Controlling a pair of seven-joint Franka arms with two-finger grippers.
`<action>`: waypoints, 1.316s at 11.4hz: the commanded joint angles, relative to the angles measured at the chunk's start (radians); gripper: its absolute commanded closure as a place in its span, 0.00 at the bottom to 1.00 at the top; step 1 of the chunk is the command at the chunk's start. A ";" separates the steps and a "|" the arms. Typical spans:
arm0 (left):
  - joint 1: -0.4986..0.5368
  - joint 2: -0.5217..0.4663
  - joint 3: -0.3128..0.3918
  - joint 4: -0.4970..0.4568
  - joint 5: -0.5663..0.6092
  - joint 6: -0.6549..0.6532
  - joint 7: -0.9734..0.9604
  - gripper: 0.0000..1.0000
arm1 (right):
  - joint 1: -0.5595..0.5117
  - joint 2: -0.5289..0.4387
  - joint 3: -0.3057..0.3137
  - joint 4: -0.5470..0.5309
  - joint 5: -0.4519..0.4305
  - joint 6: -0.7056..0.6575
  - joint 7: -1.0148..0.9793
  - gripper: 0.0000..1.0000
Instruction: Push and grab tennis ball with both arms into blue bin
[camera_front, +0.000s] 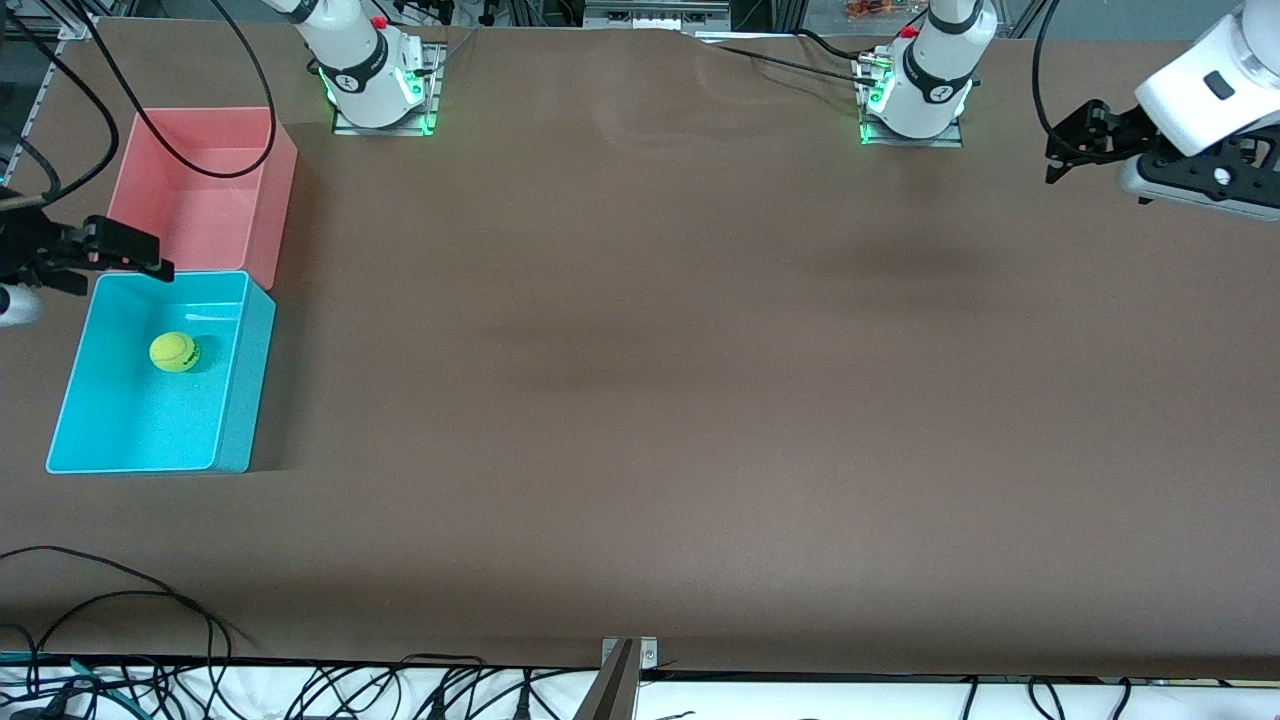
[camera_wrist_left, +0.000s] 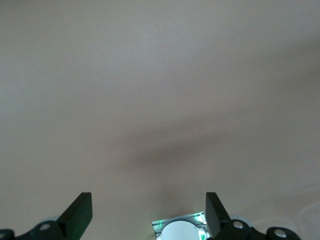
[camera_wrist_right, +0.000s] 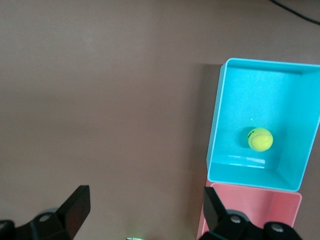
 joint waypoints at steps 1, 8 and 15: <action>0.003 0.008 -0.004 0.030 0.000 -0.033 -0.006 0.00 | -0.109 -0.104 0.136 -0.114 -0.075 0.004 0.086 0.00; 0.022 0.014 -0.002 0.023 -0.009 0.031 -0.011 0.00 | -0.261 -0.234 0.285 -0.309 -0.100 0.065 0.247 0.00; 0.016 0.031 -0.008 0.027 -0.012 0.073 -0.069 0.00 | -0.288 -0.273 0.351 -0.366 -0.152 0.139 0.242 0.00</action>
